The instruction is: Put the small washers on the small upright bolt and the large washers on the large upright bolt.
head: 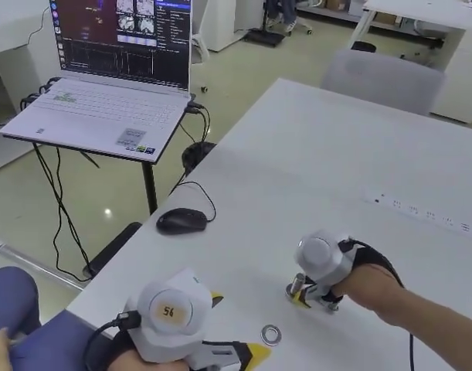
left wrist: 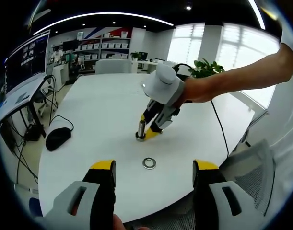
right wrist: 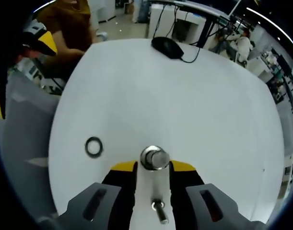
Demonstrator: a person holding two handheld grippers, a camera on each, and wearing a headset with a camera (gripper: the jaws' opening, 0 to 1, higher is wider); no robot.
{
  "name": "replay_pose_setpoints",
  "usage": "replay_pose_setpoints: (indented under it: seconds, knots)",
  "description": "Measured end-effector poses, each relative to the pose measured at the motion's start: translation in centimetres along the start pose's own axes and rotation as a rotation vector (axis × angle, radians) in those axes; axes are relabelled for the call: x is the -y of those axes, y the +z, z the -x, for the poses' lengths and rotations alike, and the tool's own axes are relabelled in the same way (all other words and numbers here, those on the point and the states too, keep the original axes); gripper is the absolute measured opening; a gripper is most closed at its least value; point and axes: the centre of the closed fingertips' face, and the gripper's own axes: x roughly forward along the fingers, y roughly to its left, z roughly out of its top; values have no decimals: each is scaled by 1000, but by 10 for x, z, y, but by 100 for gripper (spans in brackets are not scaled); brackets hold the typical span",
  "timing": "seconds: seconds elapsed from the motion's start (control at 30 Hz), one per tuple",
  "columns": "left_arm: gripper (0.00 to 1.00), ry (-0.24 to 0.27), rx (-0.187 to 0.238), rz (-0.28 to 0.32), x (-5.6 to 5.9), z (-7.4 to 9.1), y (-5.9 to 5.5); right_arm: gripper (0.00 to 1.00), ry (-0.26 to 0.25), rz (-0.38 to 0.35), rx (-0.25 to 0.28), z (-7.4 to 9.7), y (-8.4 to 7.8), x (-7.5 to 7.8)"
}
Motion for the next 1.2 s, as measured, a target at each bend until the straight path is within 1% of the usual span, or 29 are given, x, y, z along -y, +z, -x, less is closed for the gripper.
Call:
replay_pose_setpoints:
  seconds: [0.07,0.13,0.23,0.3,0.37,0.5,0.63,0.73,0.83,0.93,1.0,1.07,1.13,1.2]
  knots:
    - [64,-2,0,0,1,0,0,31,-14,1,-1,6,-2,0]
    - [64,-4,-1,-2,2,-1,0,31,-25,-2,2,12,-4,-1]
    - [64,-7,-1,-8,4,-1,1,32,-36,-42,30,20,-5,-3]
    - [64,-8,-1,-9,4,-1,1,34,-27,-59,52,24,-6,-8]
    - [64,-10,1,-13,6,-1,3,36,-26,-78,54,25,-9,-11]
    - [64,-12,-2,-20,7,0,2,36,-20,-84,64,26,-15,-23]
    - [64,-10,-2,-24,8,1,3,37,-16,-81,60,25,-19,-32]
    - [64,-9,-3,-25,8,1,3,37,-8,-100,70,24,-20,-37]
    - [64,-9,-4,-28,8,2,3,36,3,-109,57,20,-23,-44]
    - [64,-8,-2,-26,8,3,4,36,9,-123,64,18,-22,-48]
    - [64,-9,-5,-29,9,3,3,36,23,-129,72,15,-19,-55]
    - [64,-9,-5,-31,10,3,3,36,39,-117,77,10,-16,-62]
    - [64,-9,-4,-30,11,4,3,35,57,-111,61,5,-17,-69]
    - [64,-6,0,-29,11,5,4,35,70,-107,64,2,-16,-73]
